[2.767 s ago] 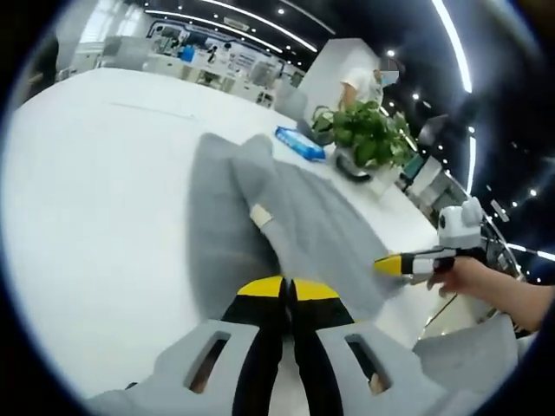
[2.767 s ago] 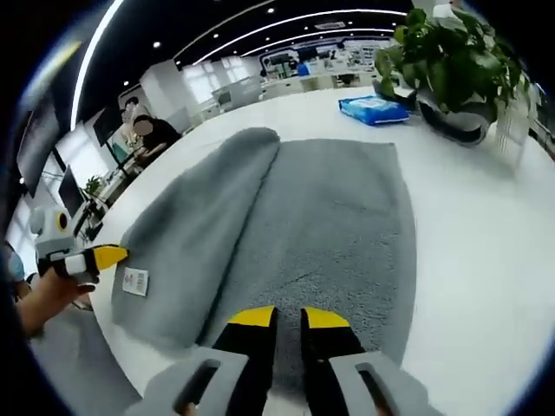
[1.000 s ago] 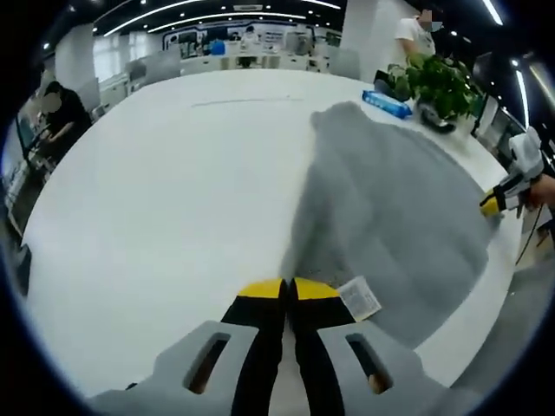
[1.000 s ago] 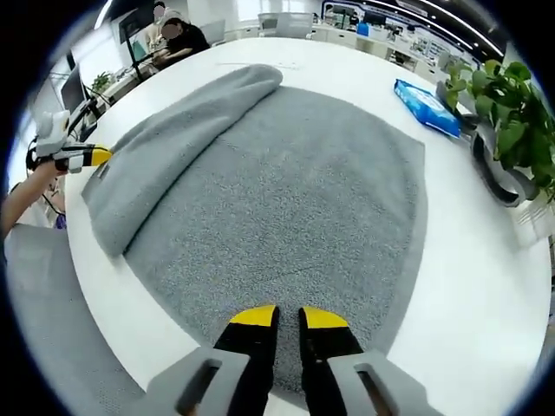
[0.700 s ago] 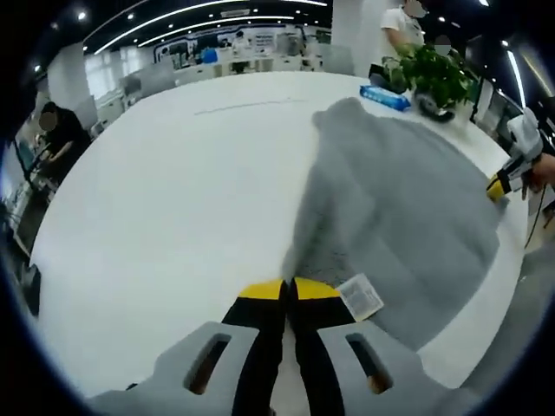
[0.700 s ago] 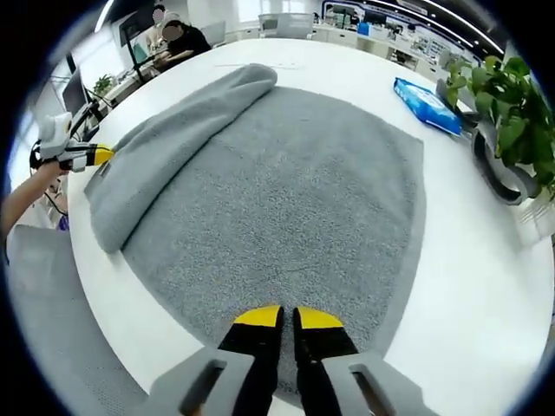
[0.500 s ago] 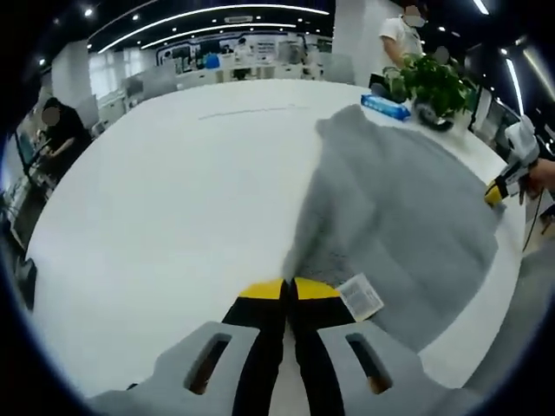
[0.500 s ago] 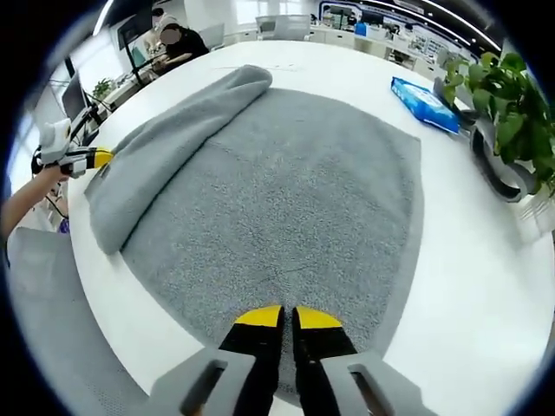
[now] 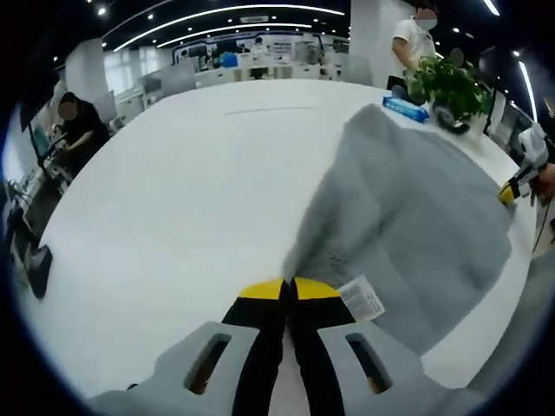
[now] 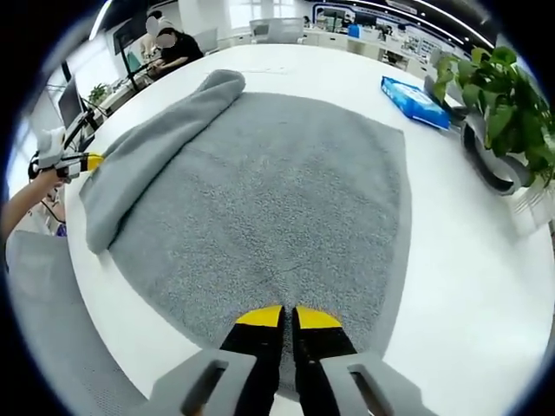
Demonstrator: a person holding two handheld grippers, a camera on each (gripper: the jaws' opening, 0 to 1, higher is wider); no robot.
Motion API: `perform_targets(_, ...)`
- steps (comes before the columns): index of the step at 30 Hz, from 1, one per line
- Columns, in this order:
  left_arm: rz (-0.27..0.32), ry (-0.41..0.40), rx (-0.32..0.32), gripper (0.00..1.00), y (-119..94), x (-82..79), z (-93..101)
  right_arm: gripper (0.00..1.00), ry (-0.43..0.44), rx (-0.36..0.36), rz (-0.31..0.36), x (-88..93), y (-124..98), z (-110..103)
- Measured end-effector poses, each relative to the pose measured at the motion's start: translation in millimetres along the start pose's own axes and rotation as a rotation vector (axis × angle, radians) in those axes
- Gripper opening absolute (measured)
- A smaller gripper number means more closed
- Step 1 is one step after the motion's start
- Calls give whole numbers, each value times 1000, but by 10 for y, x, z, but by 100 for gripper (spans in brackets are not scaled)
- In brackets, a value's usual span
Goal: Open the folded towel by lifting each exposed corner and separating the folded layers until the towel lies flat within the target outline without major curled edges
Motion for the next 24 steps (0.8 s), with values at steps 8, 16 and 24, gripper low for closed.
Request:
perform_targets(8,4,-42,-52,2,-117,60,-124,1,10,27,6,49,-34,73)
perform_targets(16,15,-57,-85,2,-185,118,-263,1,29,59,16,127,-96,187)
perform_targets(24,20,-98,-122,2,-330,114,-463,1,48,88,20,210,-172,266)
Point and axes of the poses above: the point that each gripper's makers call its tool centre point, and the gripper's own axes: y roughly forward along the fingers, z roughly to its right, x roughly out of its underside, the point moved 8 cm from there along -y, roughly backward along the fingers, and after that the axes turned 13 degrees about z, right-handed, at the moved point
